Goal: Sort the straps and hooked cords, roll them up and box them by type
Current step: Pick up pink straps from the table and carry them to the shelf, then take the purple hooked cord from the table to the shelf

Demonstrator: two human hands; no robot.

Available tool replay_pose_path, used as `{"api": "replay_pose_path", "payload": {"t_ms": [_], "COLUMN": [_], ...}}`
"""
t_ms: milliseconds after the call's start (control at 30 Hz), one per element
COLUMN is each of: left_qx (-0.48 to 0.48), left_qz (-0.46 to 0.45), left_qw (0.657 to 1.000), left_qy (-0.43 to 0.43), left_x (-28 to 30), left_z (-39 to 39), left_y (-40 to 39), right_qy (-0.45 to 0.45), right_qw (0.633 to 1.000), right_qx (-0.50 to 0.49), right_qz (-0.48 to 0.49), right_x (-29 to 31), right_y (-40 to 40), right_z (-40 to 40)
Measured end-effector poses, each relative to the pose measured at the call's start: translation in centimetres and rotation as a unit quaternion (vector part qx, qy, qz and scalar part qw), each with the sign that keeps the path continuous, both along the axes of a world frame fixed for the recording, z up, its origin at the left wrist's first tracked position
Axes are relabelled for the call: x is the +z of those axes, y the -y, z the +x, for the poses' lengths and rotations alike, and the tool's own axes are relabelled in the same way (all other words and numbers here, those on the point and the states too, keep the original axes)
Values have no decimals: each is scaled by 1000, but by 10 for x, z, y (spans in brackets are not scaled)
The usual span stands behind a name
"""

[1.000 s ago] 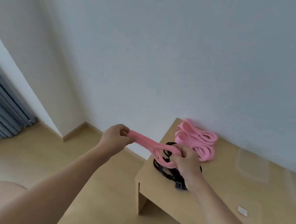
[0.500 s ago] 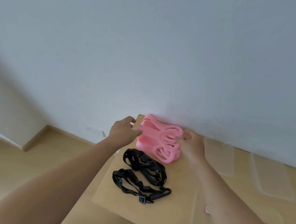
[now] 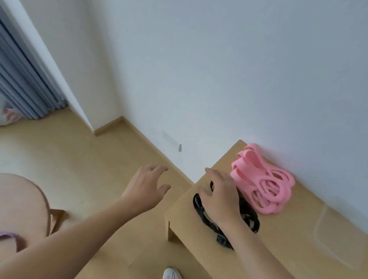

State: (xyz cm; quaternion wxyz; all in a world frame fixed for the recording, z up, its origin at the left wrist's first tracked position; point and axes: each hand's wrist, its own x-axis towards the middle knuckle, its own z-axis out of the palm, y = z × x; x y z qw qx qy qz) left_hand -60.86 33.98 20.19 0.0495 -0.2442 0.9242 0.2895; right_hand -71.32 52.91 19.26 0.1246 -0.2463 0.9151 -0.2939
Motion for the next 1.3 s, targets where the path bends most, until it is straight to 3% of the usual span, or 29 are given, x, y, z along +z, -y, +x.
{"api": "replay_pose_path", "payload": {"t_ms": [300, 533, 700, 967, 1300], "left_qx": [241, 434, 527, 589, 621], "left_qz": [-5, 38, 70, 80, 109], "left_qw": [970, 900, 847, 804, 775], "left_qy": [-3, 24, 24, 21, 41], "left_x": [-12, -37, -51, -64, -90], "left_z": [223, 422, 520, 596, 579], "left_y": [95, 115, 108, 114, 186], "right_qy": [1, -1, 0, 13, 28], "right_qw": [971, 910, 868, 824, 771], "right_qx": [231, 396, 469, 535, 587], "right_qz": [55, 119, 160, 188, 244], "right_x": [-3, -25, -34, -47, -93], "right_y": [150, 230, 266, 317, 437], "right_z": [136, 288, 371, 446, 462]}}
